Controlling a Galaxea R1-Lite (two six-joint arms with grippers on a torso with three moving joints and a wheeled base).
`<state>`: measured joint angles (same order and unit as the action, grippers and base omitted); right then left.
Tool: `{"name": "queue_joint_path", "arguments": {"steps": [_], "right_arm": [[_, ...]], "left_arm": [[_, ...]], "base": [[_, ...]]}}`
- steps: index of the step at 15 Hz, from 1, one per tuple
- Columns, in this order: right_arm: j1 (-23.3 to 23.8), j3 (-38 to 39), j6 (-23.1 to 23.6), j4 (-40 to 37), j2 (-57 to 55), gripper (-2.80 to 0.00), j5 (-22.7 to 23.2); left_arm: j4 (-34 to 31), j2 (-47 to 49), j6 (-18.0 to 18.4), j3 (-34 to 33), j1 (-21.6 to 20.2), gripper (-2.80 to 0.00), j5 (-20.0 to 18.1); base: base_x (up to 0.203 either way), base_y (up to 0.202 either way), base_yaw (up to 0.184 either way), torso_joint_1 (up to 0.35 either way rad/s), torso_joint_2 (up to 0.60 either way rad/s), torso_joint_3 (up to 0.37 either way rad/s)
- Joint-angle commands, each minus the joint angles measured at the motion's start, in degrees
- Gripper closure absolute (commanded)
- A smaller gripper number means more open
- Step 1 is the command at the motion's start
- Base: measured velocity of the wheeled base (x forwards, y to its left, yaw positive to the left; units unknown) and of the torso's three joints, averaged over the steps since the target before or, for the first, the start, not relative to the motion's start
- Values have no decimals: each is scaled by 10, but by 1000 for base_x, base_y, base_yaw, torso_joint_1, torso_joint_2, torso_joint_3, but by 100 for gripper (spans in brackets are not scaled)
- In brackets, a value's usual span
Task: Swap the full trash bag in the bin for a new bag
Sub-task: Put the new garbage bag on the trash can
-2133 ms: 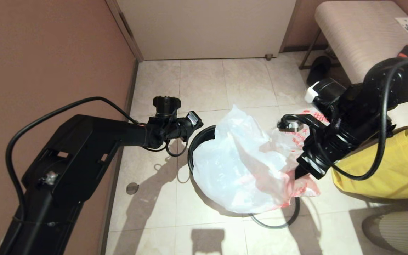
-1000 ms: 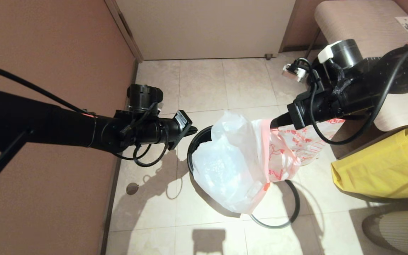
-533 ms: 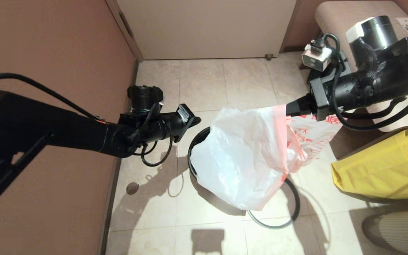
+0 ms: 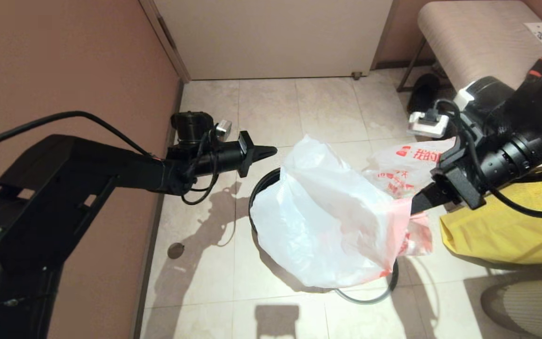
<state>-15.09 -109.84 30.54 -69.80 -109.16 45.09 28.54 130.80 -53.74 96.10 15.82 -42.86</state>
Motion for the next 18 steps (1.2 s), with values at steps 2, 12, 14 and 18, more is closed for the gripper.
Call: {"name": "queue_joint_path", "arguments": {"steps": [2, 12, 14, 18], "right_arm": [[2, 1, 40, -27, -20, 0, -20], [-6, 1, 46, -41, -35, 0, -20], [-3, 1, 46, -41, -36, 0, -17], [17, -8, 42, -35, -47, 0, 15]], "left_arm": [[-9, 71, -11, 103, 11, 0, -2], [-192, 151, 126, 153, 50, 0, 131], [-295, 133, 170, 150, 67, 0, 163], [-423, 115, 259, 127, 90, 0, 171]], "base": [[0, 0, 0, 0, 0, 0], [0, 0, 0, 0, 0, 0], [0, 0, 0, 0, 0, 0], [0, 0, 0, 0, 0, 0]]}}
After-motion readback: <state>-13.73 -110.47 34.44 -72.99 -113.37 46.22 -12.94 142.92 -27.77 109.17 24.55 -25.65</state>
